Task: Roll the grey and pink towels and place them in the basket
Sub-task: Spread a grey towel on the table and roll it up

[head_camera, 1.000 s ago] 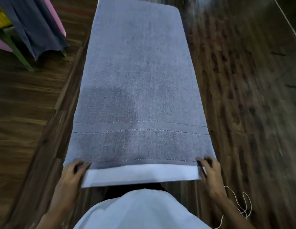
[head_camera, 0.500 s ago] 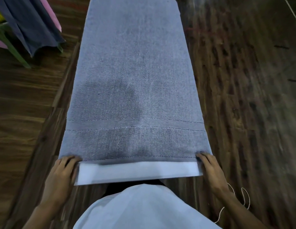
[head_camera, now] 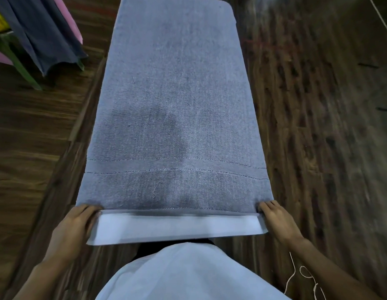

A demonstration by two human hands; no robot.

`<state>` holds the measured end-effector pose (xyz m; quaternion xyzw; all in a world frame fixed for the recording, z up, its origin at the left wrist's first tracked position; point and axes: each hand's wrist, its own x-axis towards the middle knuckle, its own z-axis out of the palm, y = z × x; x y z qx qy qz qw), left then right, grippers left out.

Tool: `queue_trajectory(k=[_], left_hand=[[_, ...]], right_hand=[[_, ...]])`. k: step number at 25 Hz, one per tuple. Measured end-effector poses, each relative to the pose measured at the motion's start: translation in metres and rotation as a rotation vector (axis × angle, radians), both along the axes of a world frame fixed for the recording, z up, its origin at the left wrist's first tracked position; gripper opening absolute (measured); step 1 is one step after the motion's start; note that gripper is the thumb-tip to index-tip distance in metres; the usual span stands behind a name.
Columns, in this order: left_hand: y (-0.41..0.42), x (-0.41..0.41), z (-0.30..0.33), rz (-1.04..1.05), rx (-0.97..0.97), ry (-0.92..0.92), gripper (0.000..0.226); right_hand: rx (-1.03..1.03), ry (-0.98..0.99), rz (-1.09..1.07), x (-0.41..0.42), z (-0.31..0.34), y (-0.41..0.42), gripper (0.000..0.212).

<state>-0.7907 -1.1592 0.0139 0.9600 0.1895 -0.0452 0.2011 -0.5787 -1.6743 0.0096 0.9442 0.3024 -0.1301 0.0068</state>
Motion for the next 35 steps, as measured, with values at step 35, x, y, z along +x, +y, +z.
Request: queue_trajectory(k=[35], left_hand=[[0.020, -0.013, -0.015, -0.038, -0.116, -0.034, 0.046]], right_hand=[[0.326, 0.100, -0.366, -0.010, -0.005, -0.007, 0.021]])
